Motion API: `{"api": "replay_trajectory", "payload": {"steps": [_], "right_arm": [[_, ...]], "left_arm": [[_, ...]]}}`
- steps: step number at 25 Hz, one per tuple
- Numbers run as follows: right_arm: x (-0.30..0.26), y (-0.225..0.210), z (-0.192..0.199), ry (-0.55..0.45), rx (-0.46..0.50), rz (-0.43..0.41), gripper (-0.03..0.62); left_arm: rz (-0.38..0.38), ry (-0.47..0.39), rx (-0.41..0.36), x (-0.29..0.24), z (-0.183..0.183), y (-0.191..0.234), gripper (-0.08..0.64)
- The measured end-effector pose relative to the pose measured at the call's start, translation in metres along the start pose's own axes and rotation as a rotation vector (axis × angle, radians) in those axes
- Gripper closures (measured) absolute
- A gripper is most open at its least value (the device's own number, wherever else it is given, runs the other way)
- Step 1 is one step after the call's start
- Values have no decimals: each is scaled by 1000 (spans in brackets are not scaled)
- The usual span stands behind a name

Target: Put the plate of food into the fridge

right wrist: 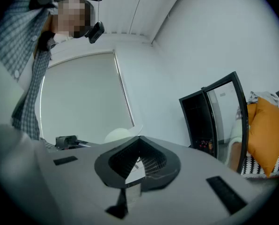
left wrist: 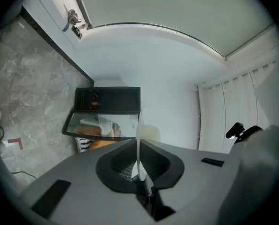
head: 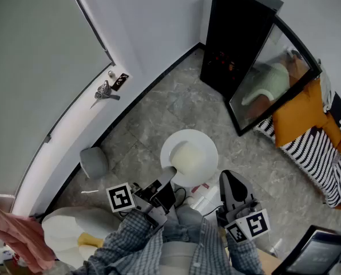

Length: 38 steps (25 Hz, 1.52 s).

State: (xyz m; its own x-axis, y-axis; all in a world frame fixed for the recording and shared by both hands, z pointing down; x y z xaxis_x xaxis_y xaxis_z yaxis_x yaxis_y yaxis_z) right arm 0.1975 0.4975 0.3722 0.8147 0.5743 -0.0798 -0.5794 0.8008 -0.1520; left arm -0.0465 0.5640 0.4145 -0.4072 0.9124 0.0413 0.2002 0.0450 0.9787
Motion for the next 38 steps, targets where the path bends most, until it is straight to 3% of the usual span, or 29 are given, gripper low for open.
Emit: {"api": "replay_trajectory", "payload": {"steps": [7, 11, 19, 23, 27, 35, 38], "right_arm": [[0, -1, -3, -22, -4, 57, 586], [-2, 2, -5, -35, -71, 114, 585], [-11, 0, 8, 12, -263, 147, 584], [-23, 2, 14, -27, -491, 126, 580], [-36, 8, 20, -55, -616, 94, 496], [-65, 29, 27, 15, -634, 66, 489], [-69, 31, 32, 40, -611, 77, 520]], "left_arm": [[-22, 41, -9, -4, -6, -1, 543], [-37, 73, -15, -5, -16, -3, 543], [-65, 108, -35, -8, -28, -2, 543], [-88, 120, -42, -8, -40, -4, 543], [-100, 130, -45, -7, -49, -5, 543], [-129, 189, -50, -6, -67, -7, 542], [-141, 197, -46, -3, -73, -4, 543]]}}
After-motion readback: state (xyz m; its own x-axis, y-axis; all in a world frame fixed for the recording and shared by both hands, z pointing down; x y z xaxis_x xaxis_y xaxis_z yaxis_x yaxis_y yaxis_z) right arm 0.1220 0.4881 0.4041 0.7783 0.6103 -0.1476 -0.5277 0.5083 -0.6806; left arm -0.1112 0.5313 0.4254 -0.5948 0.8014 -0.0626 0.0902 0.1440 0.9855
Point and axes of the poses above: the fingertips, and each gripper's own axes: x backward along the fingers, y to its left, z out of its underside, the point moved 9 cm from there along x, backward along the fingers, and after that the axes turned 11 degrees about x, right-handed, at the moved point
